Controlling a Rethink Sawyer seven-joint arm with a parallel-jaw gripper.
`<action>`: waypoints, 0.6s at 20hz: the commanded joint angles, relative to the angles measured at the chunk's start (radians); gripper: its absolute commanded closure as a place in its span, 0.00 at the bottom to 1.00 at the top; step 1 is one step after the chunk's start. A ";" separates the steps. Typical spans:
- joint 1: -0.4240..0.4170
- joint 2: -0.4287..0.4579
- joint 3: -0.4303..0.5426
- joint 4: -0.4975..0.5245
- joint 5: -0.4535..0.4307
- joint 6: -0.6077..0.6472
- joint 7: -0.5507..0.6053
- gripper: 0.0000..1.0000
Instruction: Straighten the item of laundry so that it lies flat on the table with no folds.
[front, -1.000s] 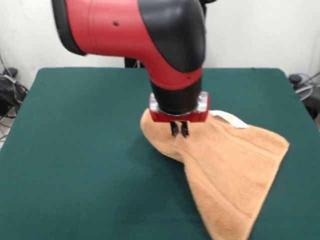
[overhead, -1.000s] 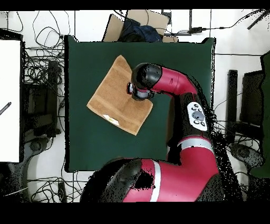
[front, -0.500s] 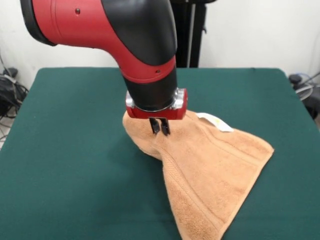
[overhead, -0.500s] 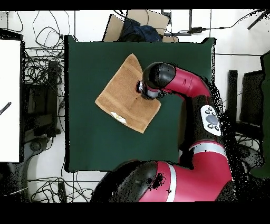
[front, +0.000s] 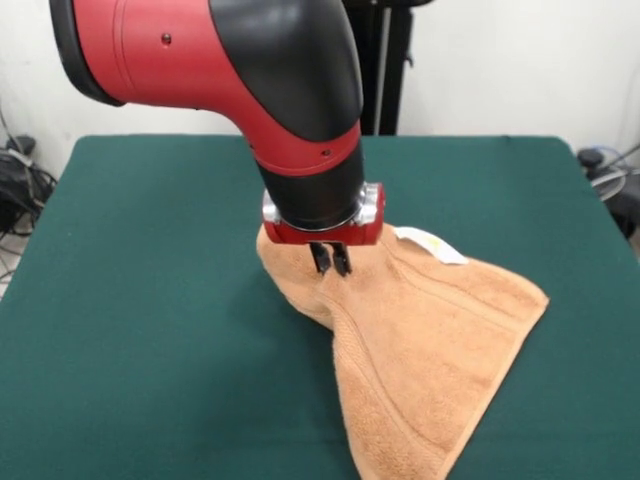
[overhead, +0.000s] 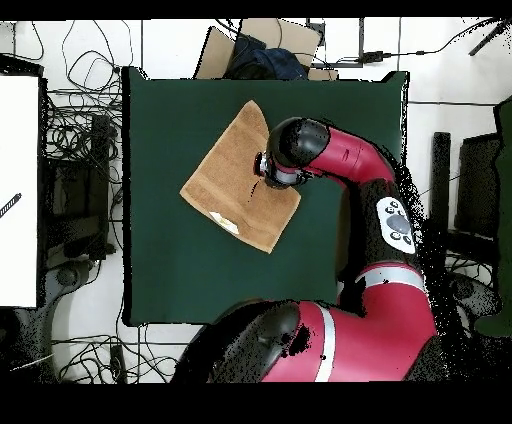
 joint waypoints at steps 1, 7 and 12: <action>0.000 0.020 0.100 -0.057 -0.095 0.082 -0.182 1.00; -0.020 0.023 0.112 -0.095 -0.117 0.137 -0.206 1.00; -0.033 0.056 0.134 -0.124 -0.127 0.148 -0.209 1.00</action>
